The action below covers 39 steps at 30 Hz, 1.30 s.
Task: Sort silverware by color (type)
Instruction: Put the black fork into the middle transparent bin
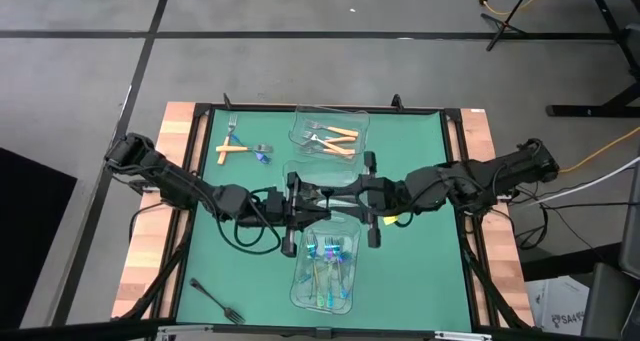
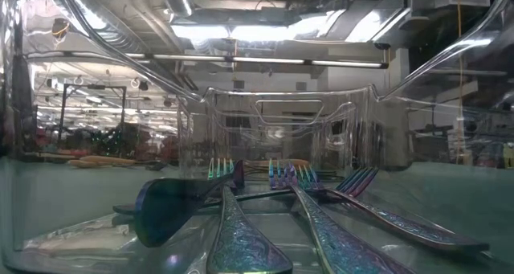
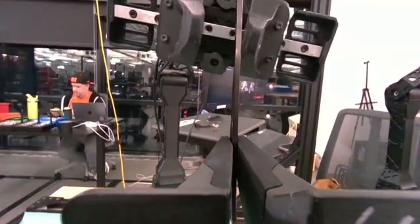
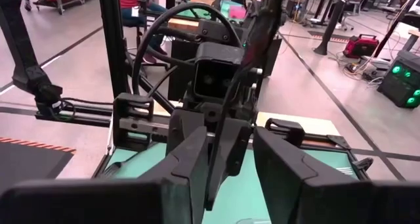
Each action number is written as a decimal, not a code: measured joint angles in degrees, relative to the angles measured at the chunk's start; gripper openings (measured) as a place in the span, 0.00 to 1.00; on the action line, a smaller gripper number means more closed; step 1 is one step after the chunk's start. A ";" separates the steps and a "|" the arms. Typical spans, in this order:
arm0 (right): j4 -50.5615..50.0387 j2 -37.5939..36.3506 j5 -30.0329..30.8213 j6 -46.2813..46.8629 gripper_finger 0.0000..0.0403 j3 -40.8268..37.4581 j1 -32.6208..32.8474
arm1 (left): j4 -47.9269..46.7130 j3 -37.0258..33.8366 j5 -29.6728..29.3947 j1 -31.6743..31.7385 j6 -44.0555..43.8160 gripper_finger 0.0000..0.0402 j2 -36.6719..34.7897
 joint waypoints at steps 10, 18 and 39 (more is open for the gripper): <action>2.99 2.37 -1.48 0.00 0.29 0.00 0.02 | -0.60 0.02 -0.08 0.02 0.00 0.00 0.00; 2.95 2.50 -1.49 -0.07 0.12 0.00 0.02 | -1.53 0.02 -0.96 0.01 0.00 0.00 0.00; 2.32 2.46 -0.17 0.02 0.00 0.00 -1.43 | -1.81 0.02 -4.31 0.02 0.13 0.02 0.00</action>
